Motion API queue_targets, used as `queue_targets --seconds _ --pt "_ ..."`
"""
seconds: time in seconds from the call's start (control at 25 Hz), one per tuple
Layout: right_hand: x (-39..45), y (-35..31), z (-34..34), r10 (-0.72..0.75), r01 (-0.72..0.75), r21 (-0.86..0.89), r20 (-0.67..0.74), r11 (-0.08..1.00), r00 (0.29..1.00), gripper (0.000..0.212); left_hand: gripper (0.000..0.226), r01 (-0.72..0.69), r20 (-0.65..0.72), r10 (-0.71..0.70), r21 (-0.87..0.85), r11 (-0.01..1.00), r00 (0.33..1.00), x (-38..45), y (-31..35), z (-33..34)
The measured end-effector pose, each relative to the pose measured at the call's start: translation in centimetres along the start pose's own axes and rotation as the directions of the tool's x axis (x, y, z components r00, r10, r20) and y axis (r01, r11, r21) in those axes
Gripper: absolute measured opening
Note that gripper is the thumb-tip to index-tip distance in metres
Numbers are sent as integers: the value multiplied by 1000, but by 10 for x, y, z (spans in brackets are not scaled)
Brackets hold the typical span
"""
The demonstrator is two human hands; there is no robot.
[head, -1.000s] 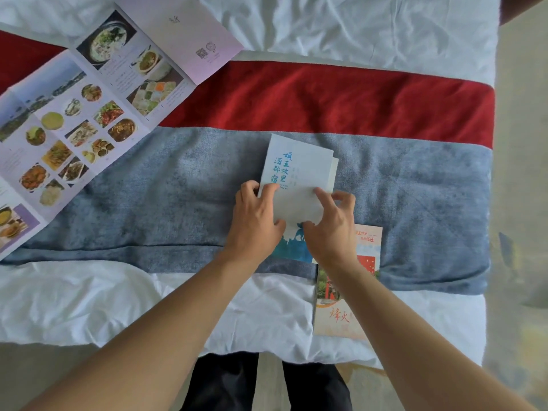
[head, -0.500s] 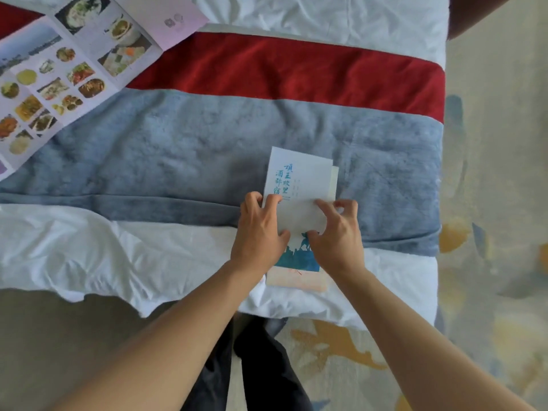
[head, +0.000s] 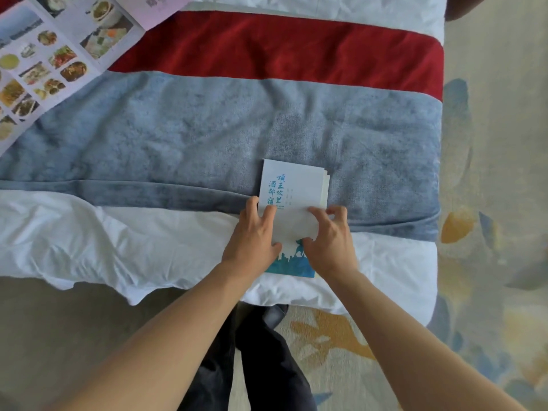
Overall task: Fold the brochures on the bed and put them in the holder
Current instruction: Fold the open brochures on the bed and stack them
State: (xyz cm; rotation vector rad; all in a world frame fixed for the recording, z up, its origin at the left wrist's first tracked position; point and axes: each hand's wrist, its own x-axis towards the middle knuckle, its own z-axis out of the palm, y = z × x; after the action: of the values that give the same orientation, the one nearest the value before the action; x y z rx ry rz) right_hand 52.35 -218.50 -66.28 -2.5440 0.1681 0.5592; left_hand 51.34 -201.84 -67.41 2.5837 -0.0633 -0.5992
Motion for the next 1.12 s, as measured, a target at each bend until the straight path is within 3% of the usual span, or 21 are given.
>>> queue_targets --seconds 0.12,0.28,0.48,1.12 --pt "0 -1 -1 19 -19 -89 5 996 1000 65 70 -21 20 18 160 987 1000 5 1 -7" --pt "4 -9 -7 -108 104 -334 9 937 994 74 81 -227 61 221 387 894 973 14 6 -14" --pt "24 -11 -2 -147 202 -446 156 872 977 75 89 -234 179 169 464 854 969 26 1 -4" --pt "61 -16 1 -106 148 -546 108 824 988 69 73 -211 215 117 491 845 970 41 4 5"
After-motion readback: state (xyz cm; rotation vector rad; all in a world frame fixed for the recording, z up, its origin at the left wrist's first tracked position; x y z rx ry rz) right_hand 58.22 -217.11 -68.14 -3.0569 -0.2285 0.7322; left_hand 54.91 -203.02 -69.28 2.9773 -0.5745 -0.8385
